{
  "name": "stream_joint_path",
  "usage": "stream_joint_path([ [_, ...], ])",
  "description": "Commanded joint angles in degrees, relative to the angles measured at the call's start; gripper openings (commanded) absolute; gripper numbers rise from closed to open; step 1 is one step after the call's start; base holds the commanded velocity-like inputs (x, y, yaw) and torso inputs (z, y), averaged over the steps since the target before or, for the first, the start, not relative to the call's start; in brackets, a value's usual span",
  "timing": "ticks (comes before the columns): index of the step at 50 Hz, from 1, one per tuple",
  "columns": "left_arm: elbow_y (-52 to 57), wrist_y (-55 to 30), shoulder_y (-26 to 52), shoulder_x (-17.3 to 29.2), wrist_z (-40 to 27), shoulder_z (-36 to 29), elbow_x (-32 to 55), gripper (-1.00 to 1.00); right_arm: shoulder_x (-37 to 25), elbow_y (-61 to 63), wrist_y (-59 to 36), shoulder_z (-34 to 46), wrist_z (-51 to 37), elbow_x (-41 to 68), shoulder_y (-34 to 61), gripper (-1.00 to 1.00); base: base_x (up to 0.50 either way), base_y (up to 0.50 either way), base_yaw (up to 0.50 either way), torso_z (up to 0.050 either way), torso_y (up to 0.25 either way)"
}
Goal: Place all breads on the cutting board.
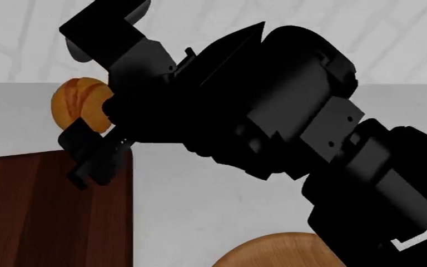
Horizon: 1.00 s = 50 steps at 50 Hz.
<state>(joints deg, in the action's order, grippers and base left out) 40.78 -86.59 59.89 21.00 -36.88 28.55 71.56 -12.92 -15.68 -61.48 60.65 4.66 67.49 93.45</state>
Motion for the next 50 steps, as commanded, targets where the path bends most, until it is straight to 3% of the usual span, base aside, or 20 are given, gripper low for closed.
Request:
stream_joint_path([
  [1,-1.07,2.01,-0.20,2.17,-1.27,-0.49,1.70,1.00,3.41,-3.22,2.94,2.00,5.09,-2.61,-1.17,-1.00,0.00,0.00,0.00,0.000,0.000],
  [14,-1.03,5.37,-2.38,2.91,0.13,-2.63,-0.55,1.00,6.34,-6.25,5.08,3.88,7.91,-3.91,-2.52,-1.00,0.00,0.00,0.00,0.000,0.000],
  [50,-0.91,7.56,-4.06,5.15,-2.91,-2.72,3.44,1.00,6.21,-4.45,4.58,7.03,5.45,-2.70,-10.38,-1.00,0.00,0.00,0.00,0.000,0.000],
])
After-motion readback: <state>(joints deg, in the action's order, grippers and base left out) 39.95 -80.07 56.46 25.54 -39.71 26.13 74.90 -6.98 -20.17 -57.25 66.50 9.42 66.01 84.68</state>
